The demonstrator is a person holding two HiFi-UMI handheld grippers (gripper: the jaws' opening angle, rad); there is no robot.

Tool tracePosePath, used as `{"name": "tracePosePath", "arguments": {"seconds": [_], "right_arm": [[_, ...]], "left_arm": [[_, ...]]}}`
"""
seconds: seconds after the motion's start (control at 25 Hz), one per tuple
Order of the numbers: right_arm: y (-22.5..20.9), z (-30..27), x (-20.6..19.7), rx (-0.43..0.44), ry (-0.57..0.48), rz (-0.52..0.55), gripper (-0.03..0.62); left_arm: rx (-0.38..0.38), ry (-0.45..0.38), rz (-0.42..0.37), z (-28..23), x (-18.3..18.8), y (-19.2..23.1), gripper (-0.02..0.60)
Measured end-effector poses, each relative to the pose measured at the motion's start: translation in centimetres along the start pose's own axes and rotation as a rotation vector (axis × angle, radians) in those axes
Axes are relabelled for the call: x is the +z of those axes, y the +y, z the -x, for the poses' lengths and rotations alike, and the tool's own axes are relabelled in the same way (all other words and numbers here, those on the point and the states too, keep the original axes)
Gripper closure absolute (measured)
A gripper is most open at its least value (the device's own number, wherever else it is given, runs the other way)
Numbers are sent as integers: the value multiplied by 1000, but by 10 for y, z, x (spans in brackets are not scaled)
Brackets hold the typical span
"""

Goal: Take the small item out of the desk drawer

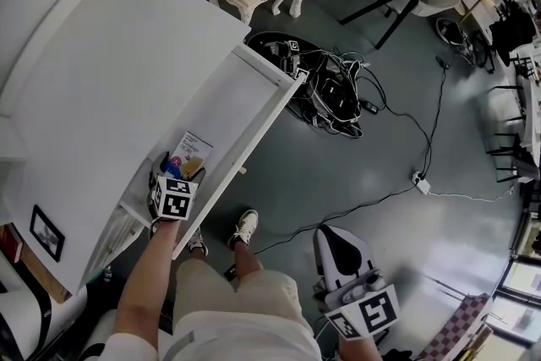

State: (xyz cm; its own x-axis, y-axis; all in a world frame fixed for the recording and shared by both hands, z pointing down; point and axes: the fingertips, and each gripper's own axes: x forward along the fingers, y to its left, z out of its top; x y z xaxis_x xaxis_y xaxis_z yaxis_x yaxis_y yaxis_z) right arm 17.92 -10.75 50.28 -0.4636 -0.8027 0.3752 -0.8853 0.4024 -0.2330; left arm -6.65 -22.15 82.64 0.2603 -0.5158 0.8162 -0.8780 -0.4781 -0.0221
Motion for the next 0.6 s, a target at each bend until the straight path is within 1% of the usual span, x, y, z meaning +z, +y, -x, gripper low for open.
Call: {"name": "tracePosePath", "arguments": {"seconds": [0.12, 0.28, 0.4, 0.6], "right_arm": [[-2, 2, 0, -3, 2, -3, 586], [-1, -1, -2, 0, 1, -6, 586], [0, -4, -5, 4, 5, -6, 586], [1, -4, -1, 5, -1, -10, 586]], "left_arm": [[-14, 2, -31, 0, 2, -3, 123], [-61, 16, -12, -5, 1, -2, 123], [-89, 29, -24, -8, 1, -2, 123], [-91, 19, -27, -5, 2, -3, 127]]}}
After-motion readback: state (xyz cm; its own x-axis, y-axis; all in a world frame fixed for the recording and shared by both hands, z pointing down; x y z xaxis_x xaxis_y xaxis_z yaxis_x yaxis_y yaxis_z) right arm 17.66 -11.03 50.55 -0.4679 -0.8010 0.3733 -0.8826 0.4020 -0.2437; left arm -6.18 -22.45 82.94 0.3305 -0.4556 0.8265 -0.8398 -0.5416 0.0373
